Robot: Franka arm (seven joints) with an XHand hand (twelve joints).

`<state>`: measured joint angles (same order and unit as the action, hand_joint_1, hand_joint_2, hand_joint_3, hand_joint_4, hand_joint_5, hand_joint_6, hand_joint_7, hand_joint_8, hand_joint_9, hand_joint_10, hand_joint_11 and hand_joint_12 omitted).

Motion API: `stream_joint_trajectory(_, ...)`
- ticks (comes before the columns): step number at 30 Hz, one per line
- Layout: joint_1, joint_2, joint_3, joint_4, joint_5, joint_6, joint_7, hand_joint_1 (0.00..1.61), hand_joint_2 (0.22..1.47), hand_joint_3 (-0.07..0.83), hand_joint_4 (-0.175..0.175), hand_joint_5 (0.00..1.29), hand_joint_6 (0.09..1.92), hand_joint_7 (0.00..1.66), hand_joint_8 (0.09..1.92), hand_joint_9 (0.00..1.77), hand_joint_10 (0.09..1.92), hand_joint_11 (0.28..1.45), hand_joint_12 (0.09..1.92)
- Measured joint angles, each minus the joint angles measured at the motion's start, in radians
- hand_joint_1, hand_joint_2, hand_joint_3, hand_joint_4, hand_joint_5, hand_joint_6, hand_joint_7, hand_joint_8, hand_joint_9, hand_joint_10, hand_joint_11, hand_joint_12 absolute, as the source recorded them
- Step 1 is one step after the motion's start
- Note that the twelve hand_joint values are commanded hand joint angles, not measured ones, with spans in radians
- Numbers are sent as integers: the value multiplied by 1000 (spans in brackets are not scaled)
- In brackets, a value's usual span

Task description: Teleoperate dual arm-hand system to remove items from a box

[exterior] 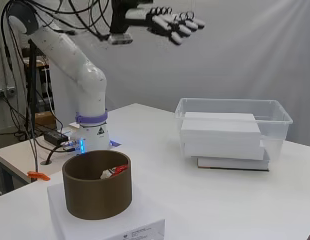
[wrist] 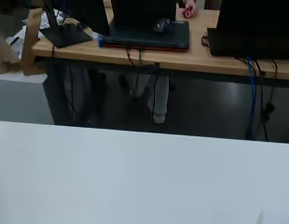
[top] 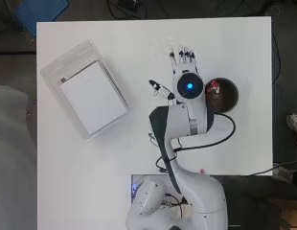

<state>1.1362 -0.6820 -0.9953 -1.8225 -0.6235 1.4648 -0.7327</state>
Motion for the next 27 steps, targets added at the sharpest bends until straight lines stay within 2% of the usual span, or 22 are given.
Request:
stream_joint_trajectory(2, -66, -22, 142, -26, 22, -30, 24, 0, 791, 11, 97, 12, 87, 104, 87, 263, 87, 454, 87)
stream_joint_trajectory(4, -121, -44, 194, -55, 49, -46, 39, 0, 875, 9, 97, 76, 87, 221, 87, 397, 87, 501, 87)
stream_joint_trajectory(7, -185, -98, 198, -144, 94, -15, 48, 0, 927, 5, 89, 96, 87, 178, 87, 340, 87, 481, 87)
stream_joint_trajectory(11, -316, -230, 309, -369, 167, 52, 75, 0, 938, 4, 75, 100, 87, 186, 87, 335, 87, 471, 87)
stream_joint_trajectory(14, -405, -322, 530, -529, 214, 91, 101, 0, 924, -3, 70, 92, 87, 186, 87, 330, 87, 472, 87)
stream_joint_trajectory(16, -436, -348, 668, -585, 234, 91, 117, 0, 909, -8, 68, 94, 87, 217, 87, 352, 87, 481, 87)
stream_joint_trajectory(20, -457, -346, 773, -588, 270, 68, 133, 0, 890, -7, 52, 104, 87, 269, 87, 389, 87, 492, 87)
stream_joint_trajectory(26, -528, -284, 742, -517, 299, 7, 146, 0, 886, -2, 65, 119, 87, 290, 87, 428, 87, 512, 87)
stream_joint_trajectory(27, -532, -284, 738, -515, 300, 5, 146, 0, 928, 5, 69, 274, 87, 510, 87, 652, 87, 615, 87)
